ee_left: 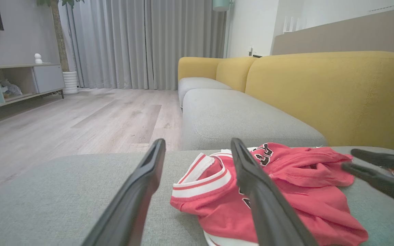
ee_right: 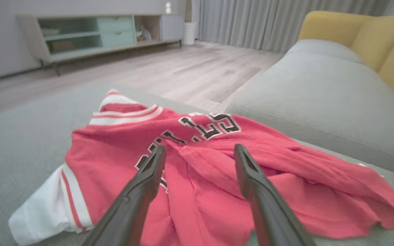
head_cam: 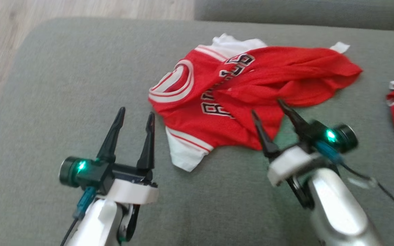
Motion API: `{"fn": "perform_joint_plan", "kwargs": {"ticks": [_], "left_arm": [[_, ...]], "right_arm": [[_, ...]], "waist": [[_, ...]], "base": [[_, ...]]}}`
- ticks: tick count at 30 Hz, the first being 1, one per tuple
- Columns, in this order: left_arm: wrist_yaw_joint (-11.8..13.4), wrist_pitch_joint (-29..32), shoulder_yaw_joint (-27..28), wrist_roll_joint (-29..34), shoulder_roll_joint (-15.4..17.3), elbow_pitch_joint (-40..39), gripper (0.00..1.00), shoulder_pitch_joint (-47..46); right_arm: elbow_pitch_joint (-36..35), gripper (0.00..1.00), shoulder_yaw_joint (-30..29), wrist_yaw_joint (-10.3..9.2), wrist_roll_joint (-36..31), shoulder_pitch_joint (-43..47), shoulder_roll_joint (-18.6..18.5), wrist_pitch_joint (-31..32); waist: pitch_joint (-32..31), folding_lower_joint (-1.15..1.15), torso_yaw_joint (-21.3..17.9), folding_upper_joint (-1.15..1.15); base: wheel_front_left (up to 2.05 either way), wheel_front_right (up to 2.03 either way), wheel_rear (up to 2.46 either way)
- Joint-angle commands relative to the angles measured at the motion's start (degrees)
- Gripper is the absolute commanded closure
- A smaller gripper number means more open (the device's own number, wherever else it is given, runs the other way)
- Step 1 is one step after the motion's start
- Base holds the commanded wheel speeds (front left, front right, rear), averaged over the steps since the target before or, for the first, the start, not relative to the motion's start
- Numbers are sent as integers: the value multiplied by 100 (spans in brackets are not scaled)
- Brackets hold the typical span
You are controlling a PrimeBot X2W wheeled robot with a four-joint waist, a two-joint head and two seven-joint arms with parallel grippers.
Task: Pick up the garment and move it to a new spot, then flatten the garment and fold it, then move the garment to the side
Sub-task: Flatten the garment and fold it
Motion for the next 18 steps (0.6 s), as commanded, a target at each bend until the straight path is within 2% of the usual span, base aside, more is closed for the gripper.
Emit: {"fn": "perform_joint_plan", "kwargs": {"ticks": [1,5,9,18], "left_arm": [[-40,-29,196,33,-4,-125,0,-273],[-135,-29,156,76,-163,-65,0,-405],[-201,-29,207,120,-288,-147,0,-527],[-319,-29,367,229,-431,-284,0,-577]], "right_arm": [[-8,0,217,-4,-154,-312,-4,94],[685,0,402,-4,-583,-945,-72,340],[1367,0,309,-4,-879,-1501,-124,450],[2495,0,242,-4,-1227,-2209,-136,316]], "waist": [[210,-1,201,0],[414,-1,414,0],[577,-1,599,0],[817,-1,760,0]], "base": [[0,0,0],[0,0,0],[0,0,0],[0,0,0]]}}
